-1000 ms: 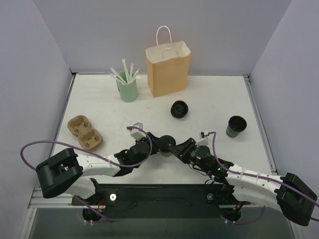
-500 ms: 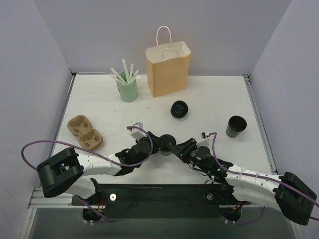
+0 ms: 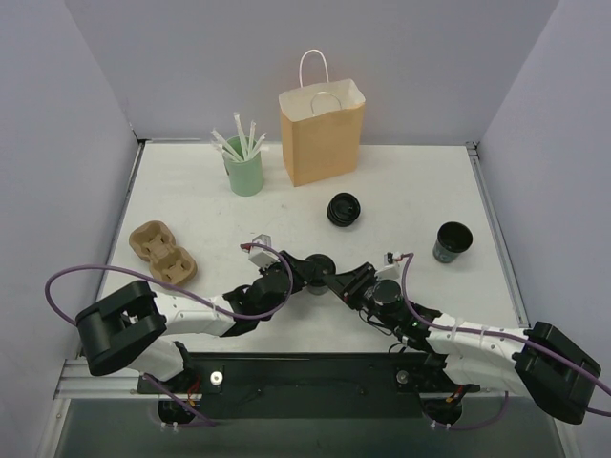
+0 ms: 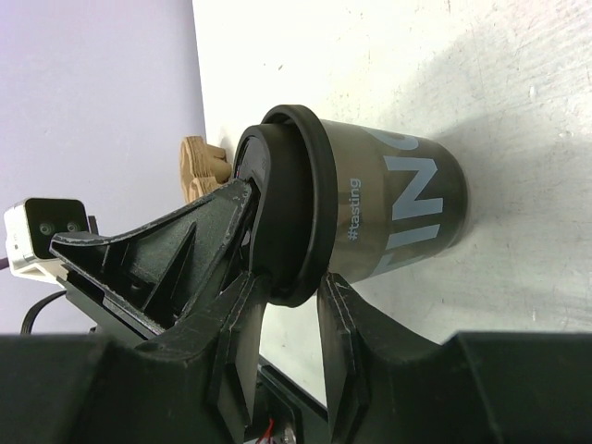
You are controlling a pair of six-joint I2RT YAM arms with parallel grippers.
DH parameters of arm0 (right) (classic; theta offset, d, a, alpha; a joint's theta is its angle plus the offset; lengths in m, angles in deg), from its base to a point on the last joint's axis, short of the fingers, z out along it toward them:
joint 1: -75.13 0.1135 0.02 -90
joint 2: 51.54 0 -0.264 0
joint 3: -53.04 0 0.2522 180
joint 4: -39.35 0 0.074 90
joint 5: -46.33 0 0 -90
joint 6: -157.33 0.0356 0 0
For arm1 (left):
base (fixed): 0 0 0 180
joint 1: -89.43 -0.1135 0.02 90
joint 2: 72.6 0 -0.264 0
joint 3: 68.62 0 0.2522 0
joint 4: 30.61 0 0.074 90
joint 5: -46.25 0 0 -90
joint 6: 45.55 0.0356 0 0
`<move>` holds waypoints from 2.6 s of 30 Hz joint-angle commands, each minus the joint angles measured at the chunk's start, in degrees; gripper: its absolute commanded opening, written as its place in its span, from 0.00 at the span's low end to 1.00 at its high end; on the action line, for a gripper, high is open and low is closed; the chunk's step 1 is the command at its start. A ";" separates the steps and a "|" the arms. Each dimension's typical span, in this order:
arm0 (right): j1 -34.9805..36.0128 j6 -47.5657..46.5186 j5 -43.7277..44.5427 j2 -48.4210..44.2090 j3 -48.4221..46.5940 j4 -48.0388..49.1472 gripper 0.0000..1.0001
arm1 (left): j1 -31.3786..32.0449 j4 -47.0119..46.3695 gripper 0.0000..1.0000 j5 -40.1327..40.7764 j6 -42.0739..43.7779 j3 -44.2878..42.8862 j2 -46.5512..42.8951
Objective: Pack the takeout coffee
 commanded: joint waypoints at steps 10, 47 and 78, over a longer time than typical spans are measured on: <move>-1.41 -9.33 -0.07 -6.81 -5.28 -16.50 0.42 | 2.38 14.80 0.46 -8.09 0.25 2.37 4.73; -4.04 -6.34 -0.16 -7.35 -5.11 -16.78 0.52 | 2.56 17.44 0.46 -7.30 0.25 0.79 4.38; -5.62 -20.74 2.30 4.96 -4.57 -22.55 0.17 | 3.35 3.91 0.37 -13.45 -1.24 7.55 14.31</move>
